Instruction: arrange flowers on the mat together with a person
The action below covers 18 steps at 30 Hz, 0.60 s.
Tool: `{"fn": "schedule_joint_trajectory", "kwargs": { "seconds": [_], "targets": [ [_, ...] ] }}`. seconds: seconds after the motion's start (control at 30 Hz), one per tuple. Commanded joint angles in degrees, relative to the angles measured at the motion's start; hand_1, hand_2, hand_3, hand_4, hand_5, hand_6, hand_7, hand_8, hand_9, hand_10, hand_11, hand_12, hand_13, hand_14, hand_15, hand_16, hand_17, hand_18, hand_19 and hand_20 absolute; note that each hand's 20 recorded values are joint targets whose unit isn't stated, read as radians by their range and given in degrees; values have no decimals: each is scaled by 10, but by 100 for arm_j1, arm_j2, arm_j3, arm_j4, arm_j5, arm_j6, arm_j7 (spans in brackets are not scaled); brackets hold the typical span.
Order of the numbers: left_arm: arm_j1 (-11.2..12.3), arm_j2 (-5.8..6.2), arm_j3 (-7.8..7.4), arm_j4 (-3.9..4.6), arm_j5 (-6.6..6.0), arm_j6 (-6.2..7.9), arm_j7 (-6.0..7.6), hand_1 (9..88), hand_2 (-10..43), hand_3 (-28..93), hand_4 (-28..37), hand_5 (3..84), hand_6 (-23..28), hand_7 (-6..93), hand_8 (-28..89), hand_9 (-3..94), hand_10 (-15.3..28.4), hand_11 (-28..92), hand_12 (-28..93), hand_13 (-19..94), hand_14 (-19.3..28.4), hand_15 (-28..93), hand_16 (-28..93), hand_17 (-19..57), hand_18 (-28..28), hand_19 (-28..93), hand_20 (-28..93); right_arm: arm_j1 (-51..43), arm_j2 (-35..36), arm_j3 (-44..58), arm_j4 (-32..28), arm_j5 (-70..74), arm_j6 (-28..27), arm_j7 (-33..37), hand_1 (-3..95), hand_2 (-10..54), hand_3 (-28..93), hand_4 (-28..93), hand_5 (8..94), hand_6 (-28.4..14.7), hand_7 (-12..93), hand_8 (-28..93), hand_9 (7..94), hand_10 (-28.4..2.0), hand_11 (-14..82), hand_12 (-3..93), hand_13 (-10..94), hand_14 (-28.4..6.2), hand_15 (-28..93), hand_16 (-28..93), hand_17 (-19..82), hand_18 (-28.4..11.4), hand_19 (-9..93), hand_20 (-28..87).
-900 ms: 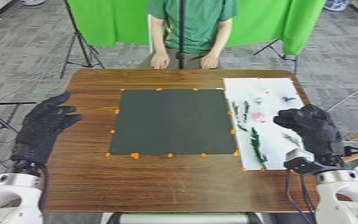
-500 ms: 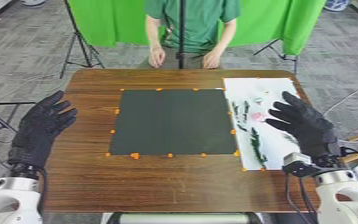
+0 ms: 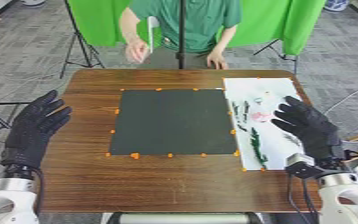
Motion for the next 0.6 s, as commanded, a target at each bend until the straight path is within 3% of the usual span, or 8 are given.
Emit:
{"fn": "schedule_joint_trajectory", "kwargs": {
  "seconds": [0.03, 0.13, 0.6],
  "targets": [
    [73, -14, -12, -13, -68, 45, -10, 322, -27, 677, -223, 355, 14, 241, -108, 291, 121, 280, 151, 279, 151, 319, 9, -21, 222, 501, 66, -76, -53, 77, -45, -39, 89, -52, 174, -7, 875, -281, 457, -30, 158, -95, 430, -146, 116, 214, 361, -130, 160, 289, 120, -208, 376, 208],
    [142, -8, -33, -43, -121, 99, 3, 321, -25, 678, -223, 358, 17, 242, -107, 295, 124, 282, 152, 281, 152, 320, 9, -21, 221, 501, 67, -110, -49, 104, -54, -18, 91, -25, 173, -6, 874, -282, 459, -30, 160, -96, 431, -146, 117, 214, 361, -130, 159, 289, 116, -210, 374, 208],
    [175, 7, 0, -29, -148, 84, -21, 317, -14, 686, -228, 367, 20, 244, -107, 310, 128, 289, 153, 297, 160, 340, 7, -18, 219, 503, 72, -214, -72, 166, -87, -13, 109, 34, 174, 4, 874, -280, 466, -31, 167, -97, 438, -151, 128, 216, 365, -131, 172, 290, 116, -214, 393, 218]
  ]
}}
